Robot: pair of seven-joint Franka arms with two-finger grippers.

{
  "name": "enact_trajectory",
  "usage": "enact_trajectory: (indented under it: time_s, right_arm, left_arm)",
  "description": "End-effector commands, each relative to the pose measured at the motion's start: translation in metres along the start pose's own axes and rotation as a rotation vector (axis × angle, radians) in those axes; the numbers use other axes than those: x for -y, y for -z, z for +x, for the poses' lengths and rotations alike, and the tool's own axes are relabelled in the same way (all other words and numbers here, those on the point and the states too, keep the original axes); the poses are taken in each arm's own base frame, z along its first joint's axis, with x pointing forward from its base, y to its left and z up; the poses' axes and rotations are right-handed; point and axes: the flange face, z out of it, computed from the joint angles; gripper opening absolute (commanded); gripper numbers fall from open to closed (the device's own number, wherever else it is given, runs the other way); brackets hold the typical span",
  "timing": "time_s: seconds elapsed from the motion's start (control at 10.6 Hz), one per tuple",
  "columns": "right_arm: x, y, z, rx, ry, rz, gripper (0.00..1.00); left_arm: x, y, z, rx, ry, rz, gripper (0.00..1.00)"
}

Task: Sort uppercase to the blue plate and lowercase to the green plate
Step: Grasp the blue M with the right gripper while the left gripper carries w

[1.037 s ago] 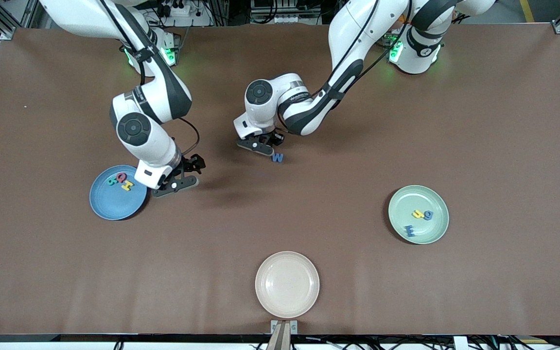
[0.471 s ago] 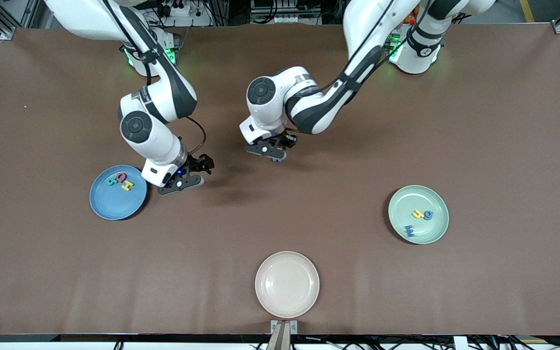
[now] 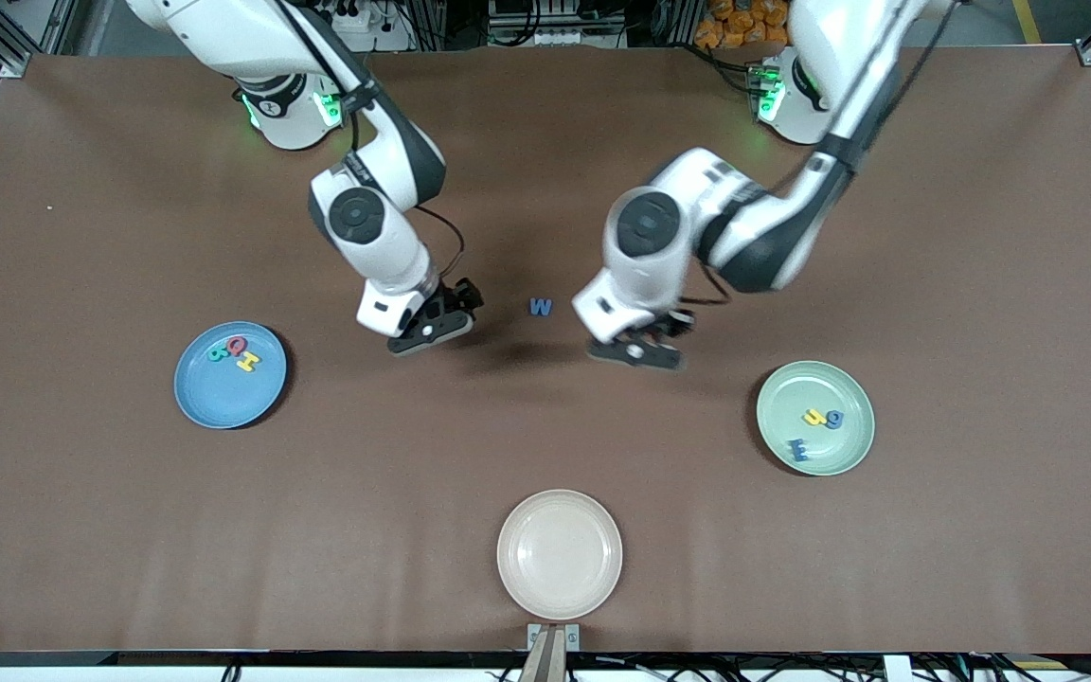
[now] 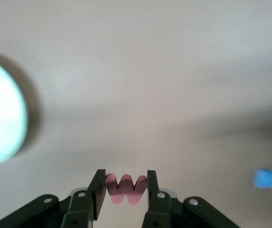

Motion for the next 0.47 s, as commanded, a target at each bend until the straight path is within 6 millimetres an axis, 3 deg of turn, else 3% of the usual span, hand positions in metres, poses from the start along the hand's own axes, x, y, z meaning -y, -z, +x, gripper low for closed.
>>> enact_trajectory:
  time_s: [0.0,0.09,0.38]
  right_arm:
    - [0.056,-0.024,0.009,-0.020,-0.080,-0.045,1.00]
    - [0.079,-0.029,0.008,-0.038,-0.131,-0.064,1.00]
    - [0.131,-0.044,0.016,0.016,-0.288,-0.163,1.00]
  left_arm:
    - [0.093,-0.001,0.010,0.013,-0.038,0.009,0.00]
    - [0.125,-0.007,0.017,0.018,-0.028,0.005,0.00]
    - [0.182,-0.041,0.031,0.019,-0.008,0.077,0.00]
